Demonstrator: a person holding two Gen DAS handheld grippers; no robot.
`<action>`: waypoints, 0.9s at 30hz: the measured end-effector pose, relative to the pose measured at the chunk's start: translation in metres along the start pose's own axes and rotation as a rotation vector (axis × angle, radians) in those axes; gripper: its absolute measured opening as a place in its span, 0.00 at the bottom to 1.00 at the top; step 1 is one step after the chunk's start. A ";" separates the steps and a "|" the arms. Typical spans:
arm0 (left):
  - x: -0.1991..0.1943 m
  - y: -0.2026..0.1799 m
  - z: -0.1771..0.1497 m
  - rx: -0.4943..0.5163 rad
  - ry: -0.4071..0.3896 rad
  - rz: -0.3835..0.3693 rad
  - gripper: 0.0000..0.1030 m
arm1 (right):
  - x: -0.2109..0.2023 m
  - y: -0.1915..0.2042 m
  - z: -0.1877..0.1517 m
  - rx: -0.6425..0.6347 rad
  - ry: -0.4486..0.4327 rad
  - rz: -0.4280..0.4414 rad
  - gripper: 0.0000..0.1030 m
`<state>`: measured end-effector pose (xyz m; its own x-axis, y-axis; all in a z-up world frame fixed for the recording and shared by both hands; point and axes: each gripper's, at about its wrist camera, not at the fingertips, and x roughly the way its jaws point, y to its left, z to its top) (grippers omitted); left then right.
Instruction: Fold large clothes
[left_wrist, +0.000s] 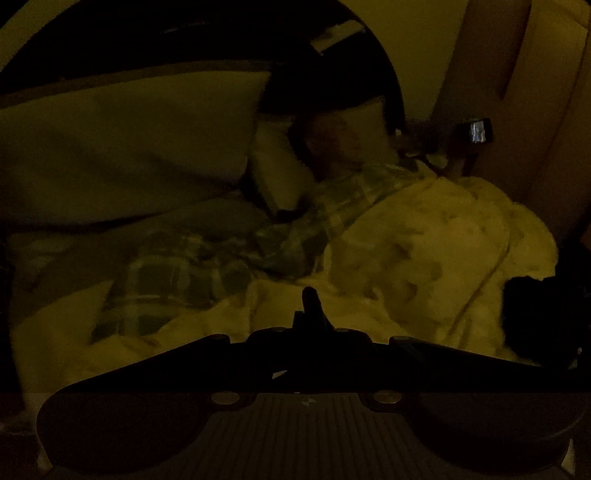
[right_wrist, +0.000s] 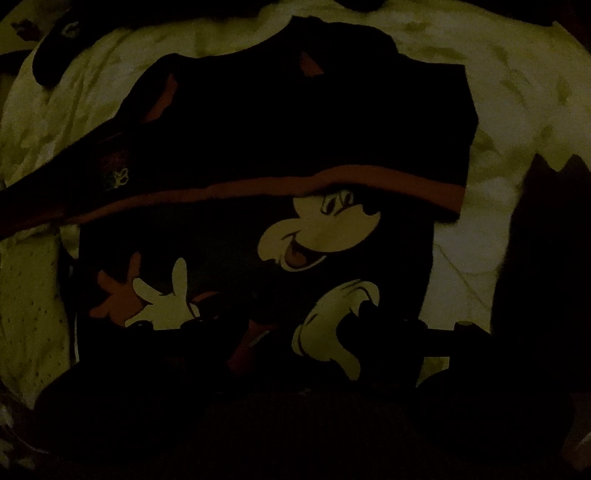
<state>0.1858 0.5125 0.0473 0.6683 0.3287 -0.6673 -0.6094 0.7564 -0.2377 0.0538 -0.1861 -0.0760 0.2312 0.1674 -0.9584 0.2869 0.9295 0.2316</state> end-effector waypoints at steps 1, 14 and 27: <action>0.001 -0.003 -0.002 0.004 0.018 -0.008 0.32 | 0.000 -0.001 -0.001 0.003 0.000 -0.001 0.69; -0.050 -0.116 -0.089 0.249 0.181 -0.357 0.32 | -0.004 -0.014 -0.005 0.051 -0.017 0.005 0.69; -0.172 -0.347 -0.321 0.537 0.559 -0.931 0.35 | -0.023 -0.048 -0.013 0.125 -0.053 -0.024 0.70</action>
<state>0.1460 0.0119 0.0182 0.3993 -0.6552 -0.6414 0.3499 0.7555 -0.5539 0.0226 -0.2304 -0.0676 0.2711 0.1251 -0.9544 0.4054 0.8844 0.2311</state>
